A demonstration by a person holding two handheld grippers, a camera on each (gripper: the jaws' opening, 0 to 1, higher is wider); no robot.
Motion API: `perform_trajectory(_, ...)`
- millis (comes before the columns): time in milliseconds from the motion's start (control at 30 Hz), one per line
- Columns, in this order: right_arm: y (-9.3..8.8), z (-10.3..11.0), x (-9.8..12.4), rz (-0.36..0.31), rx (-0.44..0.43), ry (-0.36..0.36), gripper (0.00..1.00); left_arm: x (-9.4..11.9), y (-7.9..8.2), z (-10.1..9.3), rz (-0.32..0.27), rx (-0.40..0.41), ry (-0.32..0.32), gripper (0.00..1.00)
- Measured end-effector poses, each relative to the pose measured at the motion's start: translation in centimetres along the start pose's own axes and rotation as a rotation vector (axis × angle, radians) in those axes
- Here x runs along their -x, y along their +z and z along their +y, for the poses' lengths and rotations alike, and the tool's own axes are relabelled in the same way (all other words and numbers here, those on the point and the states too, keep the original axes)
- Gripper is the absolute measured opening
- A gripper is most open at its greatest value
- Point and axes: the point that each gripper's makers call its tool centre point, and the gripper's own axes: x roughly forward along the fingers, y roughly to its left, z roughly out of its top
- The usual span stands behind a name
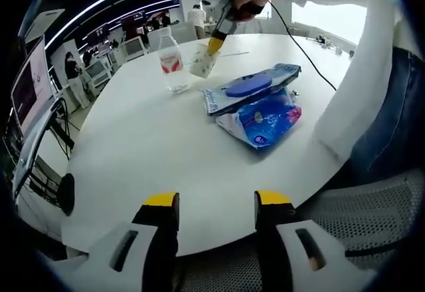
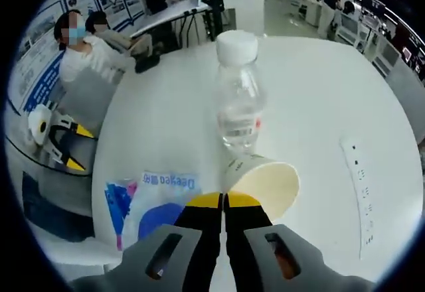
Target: Arrange the tabletop items into an orderly group along one side of the table until the central work area is clear of visible clutter.
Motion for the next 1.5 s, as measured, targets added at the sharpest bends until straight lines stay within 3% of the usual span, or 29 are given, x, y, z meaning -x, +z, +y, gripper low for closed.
perform_trajectory(233, 0.1, 0.2, -0.5, 0.062, 0.019, 0.018, 0.00, 0.0, -0.1, 0.2, 0.006, -0.003, 0.007, 0.44)
perform_trajectory(367, -0.3, -0.4, -0.7, 0.124, 0.094, -0.002, 0.00, 0.0, -0.1, 0.2, 0.007, -0.007, 0.011, 0.44)
perform_trajectory(1000, 0.6, 0.0, -2.0, 0.177, 0.114, 0.008, 0.00, 0.0, -0.4, 0.1, 0.020, -0.025, 0.005, 0.43)
perform_trajectory(1500, 0.0, 0.0, -1.5, 0.211, 0.139, 0.006, 0.00, 0.0, -0.4, -0.1, 0.022, -0.031, -0.004, 0.42)
